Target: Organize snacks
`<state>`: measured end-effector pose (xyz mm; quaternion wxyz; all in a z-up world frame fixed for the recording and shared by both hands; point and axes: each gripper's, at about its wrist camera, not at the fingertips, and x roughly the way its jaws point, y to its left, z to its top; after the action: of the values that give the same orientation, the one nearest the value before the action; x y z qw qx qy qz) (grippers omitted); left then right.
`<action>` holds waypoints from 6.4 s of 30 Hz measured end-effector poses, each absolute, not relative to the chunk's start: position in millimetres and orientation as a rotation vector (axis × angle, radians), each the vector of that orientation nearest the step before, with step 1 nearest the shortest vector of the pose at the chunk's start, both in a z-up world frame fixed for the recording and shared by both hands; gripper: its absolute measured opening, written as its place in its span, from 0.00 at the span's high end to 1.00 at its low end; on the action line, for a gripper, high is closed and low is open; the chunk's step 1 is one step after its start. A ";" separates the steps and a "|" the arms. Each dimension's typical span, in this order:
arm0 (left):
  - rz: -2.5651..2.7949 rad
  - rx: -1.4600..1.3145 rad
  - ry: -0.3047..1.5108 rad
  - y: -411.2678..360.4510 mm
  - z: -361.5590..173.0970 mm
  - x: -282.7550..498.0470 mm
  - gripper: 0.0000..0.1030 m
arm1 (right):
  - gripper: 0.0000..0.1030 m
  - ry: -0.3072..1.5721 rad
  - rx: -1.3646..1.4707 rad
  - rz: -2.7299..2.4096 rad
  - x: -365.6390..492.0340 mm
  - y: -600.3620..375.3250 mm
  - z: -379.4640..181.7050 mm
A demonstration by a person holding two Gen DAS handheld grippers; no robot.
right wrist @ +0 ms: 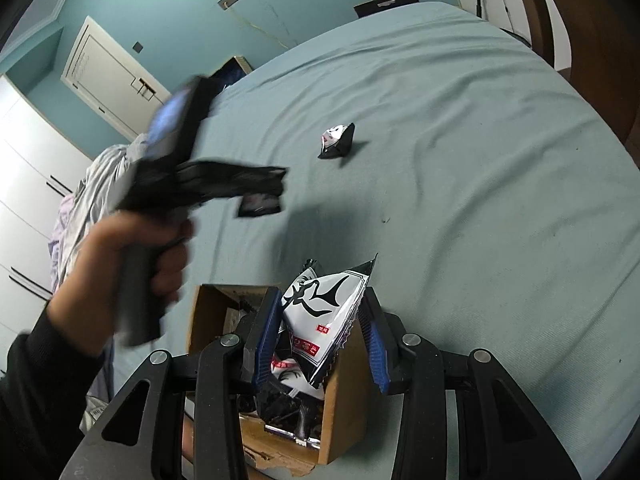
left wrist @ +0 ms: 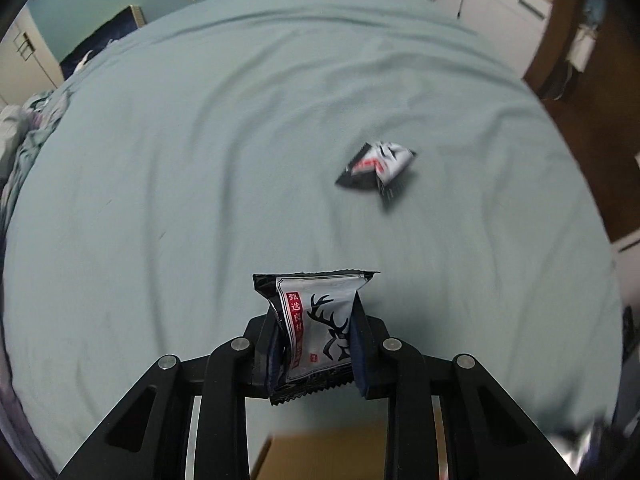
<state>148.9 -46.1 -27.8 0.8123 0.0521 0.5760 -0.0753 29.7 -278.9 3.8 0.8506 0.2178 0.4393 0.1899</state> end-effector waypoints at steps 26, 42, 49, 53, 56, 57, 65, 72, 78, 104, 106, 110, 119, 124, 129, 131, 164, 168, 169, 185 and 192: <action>-0.243 0.075 1.020 -19.3 25.4 1.4 0.17 | 0.63 0.824 0.236 0.417 -11.2 -232.6 23.1; -0.170 0.027 1.003 0.3 28.5 8.1 0.17 | 0.23 0.815 0.254 0.430 -22.6 -227.6 19.0; -0.190 0.026 1.023 -3.9 25.8 7.8 0.17 | 0.23 0.831 0.260 0.324 -22.4 -229.7 16.7; -0.202 0.024 1.043 -5.8 23.4 10.9 0.17 | 0.23 0.844 0.253 0.282 -20.0 -226.2 19.2; -0.208 0.035 1.057 -9.4 21.2 16.8 0.17 | 0.23 0.870 0.252 0.269 -17.0 -227.6 21.6; -0.206 0.042 1.061 -11.2 20.2 19.2 0.17 | 0.23 0.869 0.248 0.262 -14.5 -227.3 22.2; -0.169 0.141 1.119 -30.3 3.1 51.9 0.17 | 0.23 0.836 0.070 0.104 -12.8 -215.5 33.0; -0.181 0.095 1.182 -57.0 -0.5 105.4 0.17 | 0.23 0.925 0.218 0.148 -1.5 -227.6 24.4; -0.161 0.115 1.208 -94.1 -10.3 160.0 0.16 | 0.23 0.968 0.312 0.171 7.5 -235.5 19.2; -0.134 0.024 1.314 -110.9 -61.5 248.1 0.65 | 0.23 1.060 0.432 0.196 55.6 -260.7 -19.3; -0.137 0.042 1.289 -101.0 -46.5 223.6 0.65 | 0.23 1.055 0.424 0.193 53.6 -261.0 -17.6; -0.133 0.087 1.242 -80.1 -13.7 165.0 0.65 | 0.23 1.038 0.397 0.179 45.7 -262.4 -11.5; -0.247 0.091 1.141 -37.4 54.7 51.5 0.65 | 0.23 0.979 0.371 0.184 13.3 -260.3 3.9; -0.326 0.118 1.105 -39.1 48.2 7.7 0.61 | 0.23 0.951 0.362 0.218 -1.5 -257.0 9.4; -0.398 0.110 1.008 -35.8 43.5 -11.3 0.05 | 0.23 0.913 0.321 0.203 -13.3 -256.9 13.7; -0.357 0.112 0.966 -29.0 44.3 -11.7 0.04 | 0.23 0.910 0.314 0.207 -18.6 -254.8 13.5; -0.027 0.239 0.902 -7.1 39.0 -9.6 0.00 | 0.23 0.866 0.100 0.224 -36.8 -209.9 11.4; -0.013 0.255 0.922 -7.9 35.3 -9.1 0.00 | 0.23 0.863 0.098 0.223 -35.4 -209.2 12.1; -0.009 0.256 0.925 -8.0 35.0 -9.2 0.00 | 0.23 0.864 0.098 0.223 -36.0 -209.5 11.7; -0.036 0.285 0.935 -14.2 32.2 -13.0 0.00 | 0.23 0.865 0.095 0.219 -36.6 -208.2 10.6; -0.046 0.290 0.941 -16.6 30.3 -11.7 0.00 | 0.23 0.868 0.090 0.219 -36.2 -208.6 9.5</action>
<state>-11.7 -16.6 30.3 0.8810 0.1390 0.4518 -0.0219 -36.2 -208.6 9.5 0.9006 0.0433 0.4194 0.1059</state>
